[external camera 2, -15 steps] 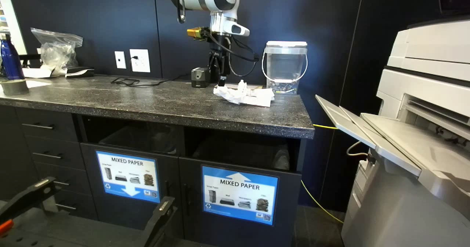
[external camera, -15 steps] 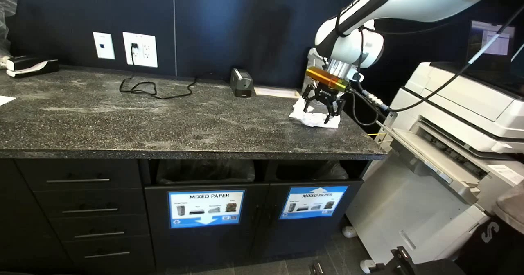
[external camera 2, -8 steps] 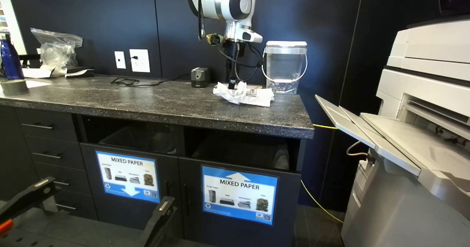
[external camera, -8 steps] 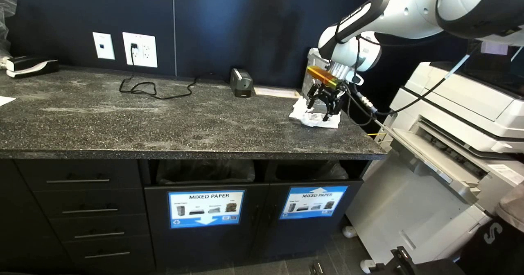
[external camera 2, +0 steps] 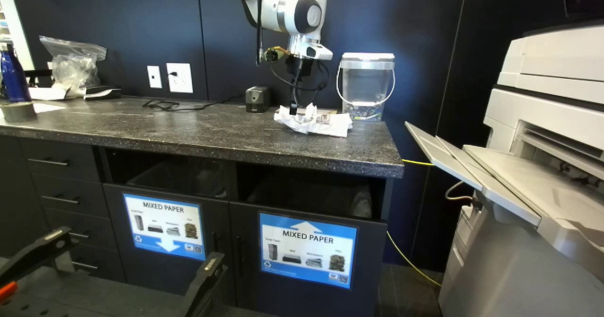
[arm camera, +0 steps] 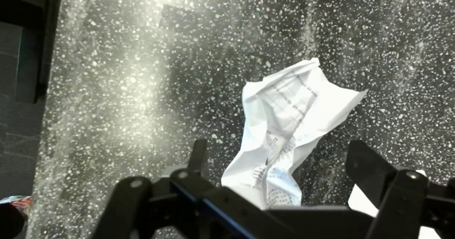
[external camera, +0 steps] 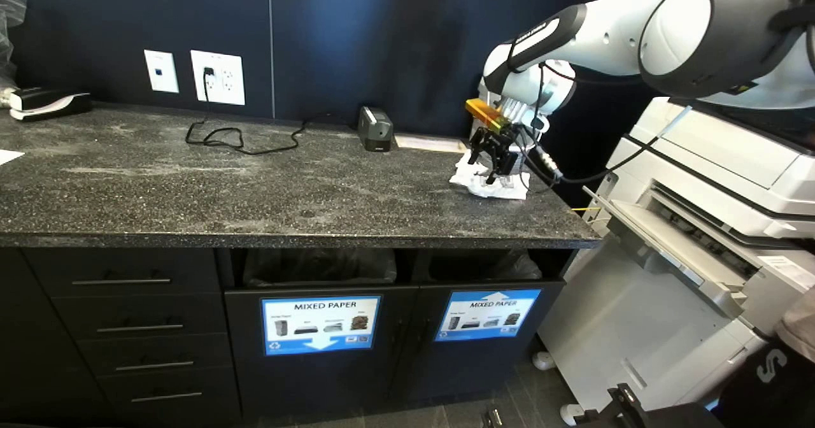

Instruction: Put the papers in the bin to the right

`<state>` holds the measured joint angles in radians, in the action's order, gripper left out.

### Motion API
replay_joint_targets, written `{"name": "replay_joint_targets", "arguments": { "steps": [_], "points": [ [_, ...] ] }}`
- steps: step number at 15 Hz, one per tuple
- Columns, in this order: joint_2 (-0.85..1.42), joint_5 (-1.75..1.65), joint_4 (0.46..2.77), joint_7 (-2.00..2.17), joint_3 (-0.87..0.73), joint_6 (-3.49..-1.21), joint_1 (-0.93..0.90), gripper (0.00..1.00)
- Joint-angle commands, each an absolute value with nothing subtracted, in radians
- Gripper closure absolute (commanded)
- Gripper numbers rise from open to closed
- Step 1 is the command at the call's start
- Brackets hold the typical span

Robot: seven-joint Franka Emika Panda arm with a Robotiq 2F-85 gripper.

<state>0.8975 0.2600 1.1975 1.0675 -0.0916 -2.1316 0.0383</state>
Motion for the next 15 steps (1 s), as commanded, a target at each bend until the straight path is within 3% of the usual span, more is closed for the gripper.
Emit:
{"name": "replay_joint_targets", "arguments": {
  "steps": [1, 15],
  "points": [
    [0.983, 0.258, 1.052, 1.124, -0.078, -2.059, 0.037, 0.0],
    [1.167, 0.222, 0.807, 1.209, -0.073, -1.939, 0.037, 0.0]
  ]
}}
